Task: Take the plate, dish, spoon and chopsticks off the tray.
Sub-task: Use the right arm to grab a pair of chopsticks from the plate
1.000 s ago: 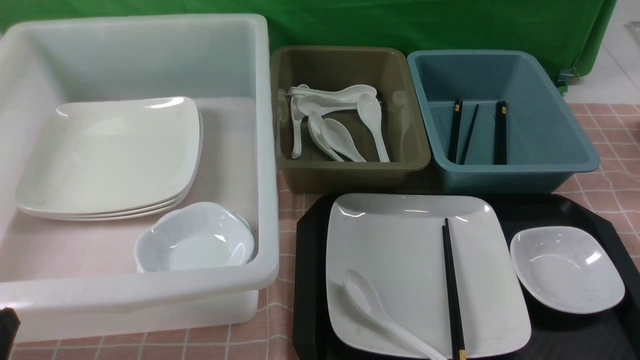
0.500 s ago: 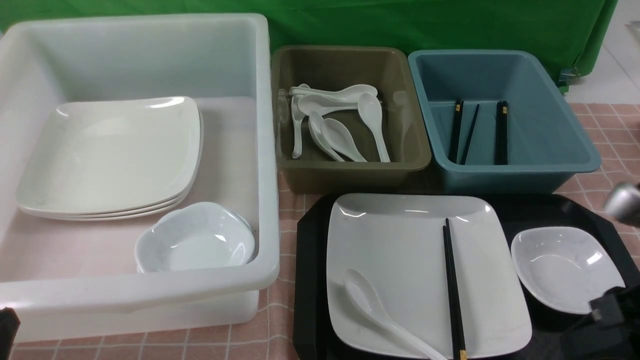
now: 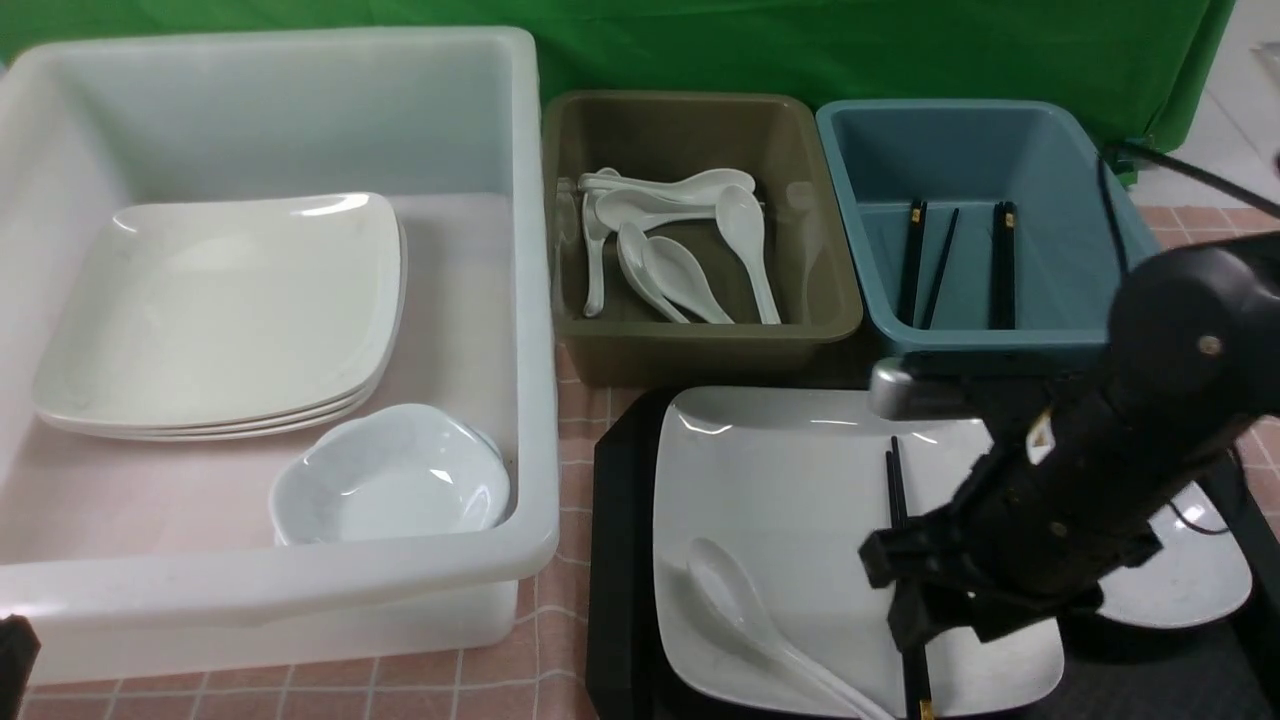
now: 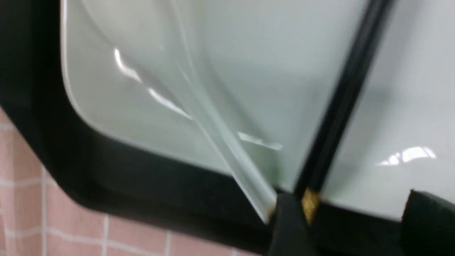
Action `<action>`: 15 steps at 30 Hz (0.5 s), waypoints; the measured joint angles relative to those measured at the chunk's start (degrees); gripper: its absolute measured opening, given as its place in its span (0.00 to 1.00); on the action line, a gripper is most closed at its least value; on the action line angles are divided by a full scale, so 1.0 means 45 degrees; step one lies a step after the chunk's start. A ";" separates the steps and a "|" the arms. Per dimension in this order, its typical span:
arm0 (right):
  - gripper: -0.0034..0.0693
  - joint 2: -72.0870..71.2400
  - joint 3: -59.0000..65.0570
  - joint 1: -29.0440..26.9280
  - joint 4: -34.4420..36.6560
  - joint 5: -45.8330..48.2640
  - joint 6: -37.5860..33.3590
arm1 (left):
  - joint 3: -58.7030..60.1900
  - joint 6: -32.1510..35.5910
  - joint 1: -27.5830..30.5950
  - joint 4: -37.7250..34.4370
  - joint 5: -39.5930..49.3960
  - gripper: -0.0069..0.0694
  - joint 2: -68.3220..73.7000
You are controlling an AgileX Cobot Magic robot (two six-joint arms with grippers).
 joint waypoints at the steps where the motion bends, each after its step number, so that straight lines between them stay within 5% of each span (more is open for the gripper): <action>1: 0.70 0.0637 -0.0467 0.0079 -0.0051 -0.0062 0.0168 | 0.0000 0.0000 0.0000 0.0000 0.0000 0.12 0.0000; 15: 0.70 0.3349 -0.1359 0.0082 -0.0845 0.0132 0.0401 | 0.0000 0.0000 0.0000 0.0000 0.0000 0.12 0.0000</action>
